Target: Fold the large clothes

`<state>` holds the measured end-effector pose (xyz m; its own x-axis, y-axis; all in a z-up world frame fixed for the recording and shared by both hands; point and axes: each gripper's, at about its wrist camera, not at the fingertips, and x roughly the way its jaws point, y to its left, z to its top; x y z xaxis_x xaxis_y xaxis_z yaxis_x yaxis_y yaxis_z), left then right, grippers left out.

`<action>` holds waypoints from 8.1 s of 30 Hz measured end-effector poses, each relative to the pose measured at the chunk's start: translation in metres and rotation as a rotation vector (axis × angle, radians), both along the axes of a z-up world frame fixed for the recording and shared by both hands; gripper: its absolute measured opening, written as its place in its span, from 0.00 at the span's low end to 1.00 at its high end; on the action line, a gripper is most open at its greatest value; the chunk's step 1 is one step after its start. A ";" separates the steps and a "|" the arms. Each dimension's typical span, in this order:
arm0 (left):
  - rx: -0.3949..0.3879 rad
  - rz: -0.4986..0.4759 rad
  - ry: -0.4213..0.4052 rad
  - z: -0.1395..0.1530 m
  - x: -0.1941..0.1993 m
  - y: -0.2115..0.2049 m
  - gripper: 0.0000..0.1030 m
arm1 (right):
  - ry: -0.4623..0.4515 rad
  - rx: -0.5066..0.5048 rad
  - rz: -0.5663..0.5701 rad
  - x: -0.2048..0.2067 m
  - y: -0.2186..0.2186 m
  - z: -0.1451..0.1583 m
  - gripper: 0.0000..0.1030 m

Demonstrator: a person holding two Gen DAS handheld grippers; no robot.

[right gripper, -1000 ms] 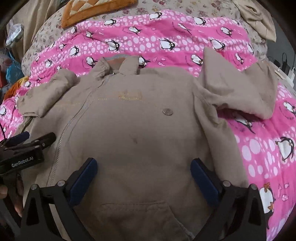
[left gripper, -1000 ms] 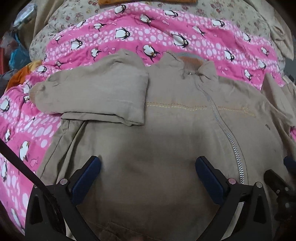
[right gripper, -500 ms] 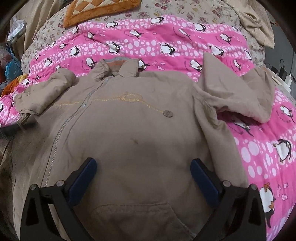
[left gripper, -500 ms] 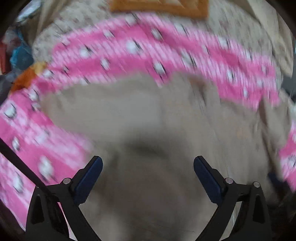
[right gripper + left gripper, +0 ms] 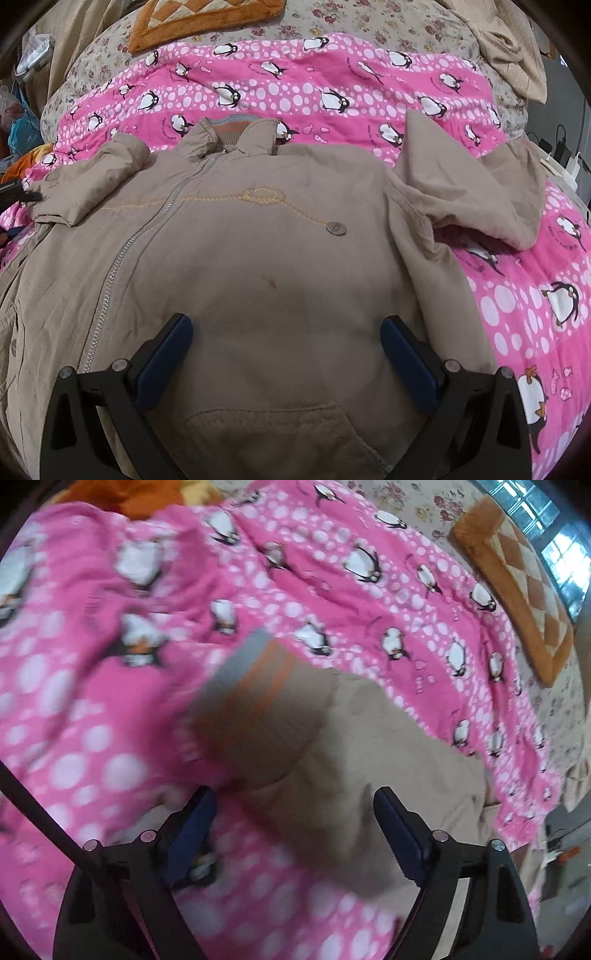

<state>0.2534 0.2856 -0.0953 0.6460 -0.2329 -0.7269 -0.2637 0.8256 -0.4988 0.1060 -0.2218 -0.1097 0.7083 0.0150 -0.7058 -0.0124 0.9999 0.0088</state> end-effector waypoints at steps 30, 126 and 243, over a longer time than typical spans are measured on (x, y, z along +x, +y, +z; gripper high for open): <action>0.156 -0.469 -0.164 0.053 -0.021 -0.348 0.00 | 0.004 0.020 -0.336 -0.095 -0.151 0.064 0.99; 0.316 0.018 -0.197 0.073 -0.054 -0.143 0.14 | -0.300 -0.112 -0.084 0.082 -0.042 0.184 0.18; 0.274 -0.259 -0.059 0.001 0.026 -0.220 0.36 | 0.041 0.071 -0.132 0.162 -0.096 0.048 0.06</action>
<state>0.2799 0.0654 -0.0938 0.6340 -0.1961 -0.7480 -0.0065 0.9659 -0.2587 0.2677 -0.3178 -0.0616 0.6783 -0.0251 -0.7344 0.1205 0.9897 0.0774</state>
